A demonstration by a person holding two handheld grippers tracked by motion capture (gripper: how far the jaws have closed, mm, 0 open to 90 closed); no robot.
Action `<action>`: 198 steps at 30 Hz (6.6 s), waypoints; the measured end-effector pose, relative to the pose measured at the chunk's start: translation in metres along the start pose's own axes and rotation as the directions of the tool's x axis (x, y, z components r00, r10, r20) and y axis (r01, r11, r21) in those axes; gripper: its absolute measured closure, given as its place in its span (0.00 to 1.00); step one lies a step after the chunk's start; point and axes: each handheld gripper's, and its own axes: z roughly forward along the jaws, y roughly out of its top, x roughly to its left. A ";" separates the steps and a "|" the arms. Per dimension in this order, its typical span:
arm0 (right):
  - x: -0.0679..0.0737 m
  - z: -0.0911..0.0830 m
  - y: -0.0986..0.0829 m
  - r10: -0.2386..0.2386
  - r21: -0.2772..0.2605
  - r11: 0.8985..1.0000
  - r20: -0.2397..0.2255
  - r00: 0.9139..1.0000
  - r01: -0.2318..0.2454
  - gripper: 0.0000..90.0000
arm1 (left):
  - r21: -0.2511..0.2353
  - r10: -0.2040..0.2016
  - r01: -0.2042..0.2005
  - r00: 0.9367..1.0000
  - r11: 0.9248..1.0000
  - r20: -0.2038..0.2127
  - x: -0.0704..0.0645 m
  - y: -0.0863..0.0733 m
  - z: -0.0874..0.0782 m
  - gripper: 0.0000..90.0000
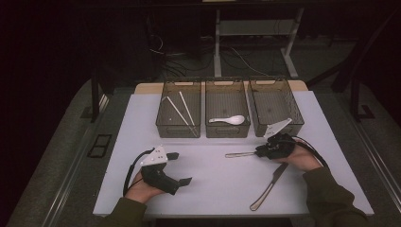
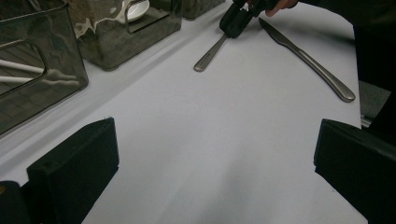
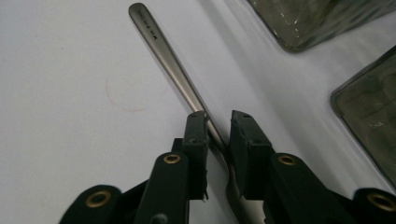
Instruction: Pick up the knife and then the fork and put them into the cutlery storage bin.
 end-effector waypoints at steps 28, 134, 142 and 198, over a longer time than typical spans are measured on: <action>0.025 0.001 0.024 -0.228 0.253 0.941 -0.017 0.973 0.225 0.91 | 0.004 0.002 -0.002 1.000 1.000 0.005 0.000 0.000 0.002 0.00; -0.124 -0.053 0.031 0.396 -0.075 0.916 0.310 0.864 -0.393 0.65 | -0.010 -0.012 0.012 1.000 1.000 0.015 0.002 0.000 0.002 0.00; -0.106 -0.076 0.029 0.394 -0.168 0.917 0.250 0.885 -0.361 0.51 | -0.008 -0.014 0.014 1.000 1.000 0.013 0.002 0.000 0.002 0.00; 0.104 -0.044 -0.057 0.005 -0.013 1.000 -0.132 0.991 -0.007 0.99 | 0.002 -0.009 0.009 1.000 1.000 0.001 -0.001 0.000 0.001 0.00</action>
